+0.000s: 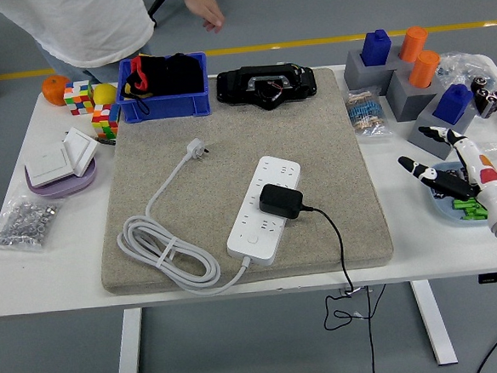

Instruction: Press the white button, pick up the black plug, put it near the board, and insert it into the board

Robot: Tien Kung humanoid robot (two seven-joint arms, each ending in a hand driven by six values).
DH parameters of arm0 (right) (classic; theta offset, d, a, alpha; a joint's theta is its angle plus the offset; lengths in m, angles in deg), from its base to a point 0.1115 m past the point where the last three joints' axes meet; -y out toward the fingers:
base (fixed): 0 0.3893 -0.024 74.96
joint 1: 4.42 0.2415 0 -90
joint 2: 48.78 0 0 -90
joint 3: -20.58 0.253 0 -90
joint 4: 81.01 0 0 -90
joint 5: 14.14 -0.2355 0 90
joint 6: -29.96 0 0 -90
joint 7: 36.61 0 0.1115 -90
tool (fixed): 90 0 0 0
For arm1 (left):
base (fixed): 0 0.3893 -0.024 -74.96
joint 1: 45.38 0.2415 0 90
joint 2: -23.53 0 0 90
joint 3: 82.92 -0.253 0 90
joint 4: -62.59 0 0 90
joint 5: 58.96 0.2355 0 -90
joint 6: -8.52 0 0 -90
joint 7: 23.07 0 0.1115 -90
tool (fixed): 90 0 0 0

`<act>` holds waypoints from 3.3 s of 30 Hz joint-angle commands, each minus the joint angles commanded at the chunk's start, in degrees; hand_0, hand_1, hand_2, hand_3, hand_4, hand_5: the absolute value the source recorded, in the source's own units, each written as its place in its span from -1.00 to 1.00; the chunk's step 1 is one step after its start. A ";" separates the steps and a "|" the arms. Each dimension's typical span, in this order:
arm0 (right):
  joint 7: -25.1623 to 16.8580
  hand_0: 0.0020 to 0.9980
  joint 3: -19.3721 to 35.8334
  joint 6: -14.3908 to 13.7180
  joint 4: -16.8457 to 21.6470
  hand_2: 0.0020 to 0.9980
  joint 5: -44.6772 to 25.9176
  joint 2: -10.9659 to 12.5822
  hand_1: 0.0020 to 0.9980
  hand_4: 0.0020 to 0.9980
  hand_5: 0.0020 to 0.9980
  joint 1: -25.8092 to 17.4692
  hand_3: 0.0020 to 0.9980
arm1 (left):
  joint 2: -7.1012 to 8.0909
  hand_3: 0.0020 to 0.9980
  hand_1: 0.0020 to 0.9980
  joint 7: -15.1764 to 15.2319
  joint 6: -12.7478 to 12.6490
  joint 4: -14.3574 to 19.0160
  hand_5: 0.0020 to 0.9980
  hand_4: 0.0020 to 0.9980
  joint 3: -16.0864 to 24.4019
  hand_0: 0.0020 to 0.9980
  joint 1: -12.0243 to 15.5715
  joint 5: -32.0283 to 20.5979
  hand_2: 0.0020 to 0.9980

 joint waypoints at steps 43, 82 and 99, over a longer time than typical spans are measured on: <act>0.89 0.86 14.81 -0.56 -1.09 0.57 1.90 -3.97 0.66 0.99 0.25 -3.90 0.58 | 0.41 0.35 0.33 0.37 0.27 0.00 -0.46 0.33 -3.14 0.42 -1.06 -1.45 0.17; 1.16 0.78 16.63 -0.73 1.14 0.53 -0.76 -5.73 0.56 0.89 0.16 -4.65 0.53 | 0.00 0.36 0.33 0.31 0.29 0.00 -0.47 0.32 -2.61 0.42 -1.95 -1.17 0.17; -1.22 0.73 17.05 0.84 1.18 0.50 -2.01 -6.10 0.54 0.82 0.08 -4.44 0.49 | -0.32 0.36 0.33 0.40 0.08 0.00 -0.46 0.32 -2.39 0.42 -2.02 -1.62 0.17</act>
